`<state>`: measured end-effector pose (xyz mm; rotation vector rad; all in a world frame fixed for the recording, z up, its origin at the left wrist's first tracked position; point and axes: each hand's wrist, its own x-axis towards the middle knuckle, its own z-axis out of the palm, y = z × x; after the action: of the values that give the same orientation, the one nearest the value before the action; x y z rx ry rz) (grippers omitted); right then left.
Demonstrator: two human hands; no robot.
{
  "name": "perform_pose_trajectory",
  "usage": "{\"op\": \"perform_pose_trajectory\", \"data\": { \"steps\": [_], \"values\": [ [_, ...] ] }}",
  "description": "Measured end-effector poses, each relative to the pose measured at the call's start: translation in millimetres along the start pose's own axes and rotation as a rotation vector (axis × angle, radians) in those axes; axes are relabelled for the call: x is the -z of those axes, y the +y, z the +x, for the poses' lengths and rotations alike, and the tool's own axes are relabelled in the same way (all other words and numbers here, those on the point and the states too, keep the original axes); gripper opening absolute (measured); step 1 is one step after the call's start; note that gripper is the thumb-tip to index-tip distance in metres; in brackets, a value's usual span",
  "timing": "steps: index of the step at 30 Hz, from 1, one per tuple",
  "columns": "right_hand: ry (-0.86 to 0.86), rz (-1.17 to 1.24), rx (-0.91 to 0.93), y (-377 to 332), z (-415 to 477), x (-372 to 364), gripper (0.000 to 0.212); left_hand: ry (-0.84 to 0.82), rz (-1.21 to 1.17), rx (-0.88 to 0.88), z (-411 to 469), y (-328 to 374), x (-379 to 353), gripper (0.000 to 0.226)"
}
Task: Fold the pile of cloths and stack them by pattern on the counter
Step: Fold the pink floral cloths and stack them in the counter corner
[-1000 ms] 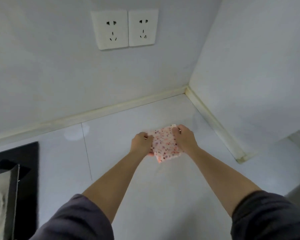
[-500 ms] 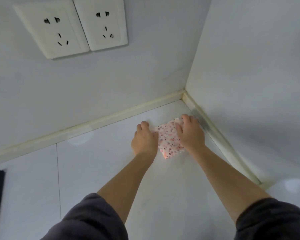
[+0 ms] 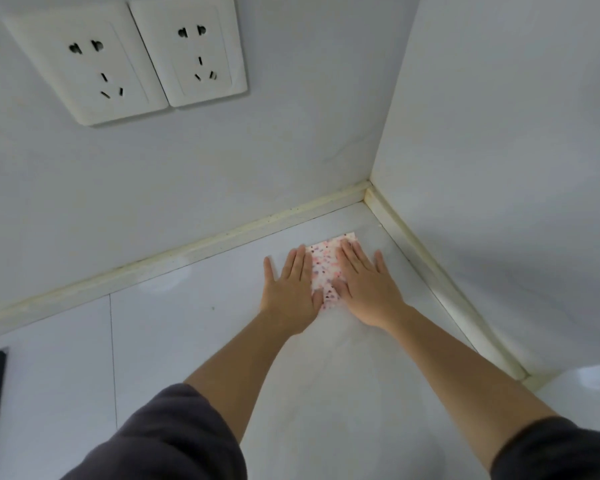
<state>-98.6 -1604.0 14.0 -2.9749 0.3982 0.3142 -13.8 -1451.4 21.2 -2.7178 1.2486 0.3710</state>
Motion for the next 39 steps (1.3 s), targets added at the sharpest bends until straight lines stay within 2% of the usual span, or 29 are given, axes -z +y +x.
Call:
{"op": "perform_pose_trajectory", "data": {
  "steps": [5, 9, 13, 20, 25, 29, 33, 39],
  "values": [
    [-0.040, 0.001, 0.019, 2, 11, 4, 0.080, -0.059, 0.024, -0.027, 5, -7, 9, 0.076],
    [-0.108, -0.072, 0.057, 6, 13, 12, 0.094, -0.052, 0.050, -0.028, 0, -7, 12, 0.081],
    [-0.136, -0.063, 0.077, 4, 12, 17, 0.086, -0.049, 0.084, -0.050, -8, -7, 8, 0.078],
    [-0.213, -0.015, 0.110, 7, 14, 30, 0.098, -0.104, 0.059, -0.087, -8, -15, 20, 0.090],
    [-0.126, 0.074, 0.078, 1, 4, 32, 0.095, -0.086, -0.085, -0.066, -33, -25, 26, 0.090],
    [0.008, 0.383, -0.031, -31, -31, 28, 0.077, -0.042, -0.221, 0.000, -88, -39, 26, 0.079],
    [0.183, 0.706, -0.052, -94, -78, 25, 0.064, 0.067, -0.387, 0.101, -170, -64, 22, 0.069],
    [0.109, 0.855, 0.059, -226, -162, 28, 0.059, 0.281, -0.625, 0.264, -318, -101, 15, 0.059]
  ]
}}
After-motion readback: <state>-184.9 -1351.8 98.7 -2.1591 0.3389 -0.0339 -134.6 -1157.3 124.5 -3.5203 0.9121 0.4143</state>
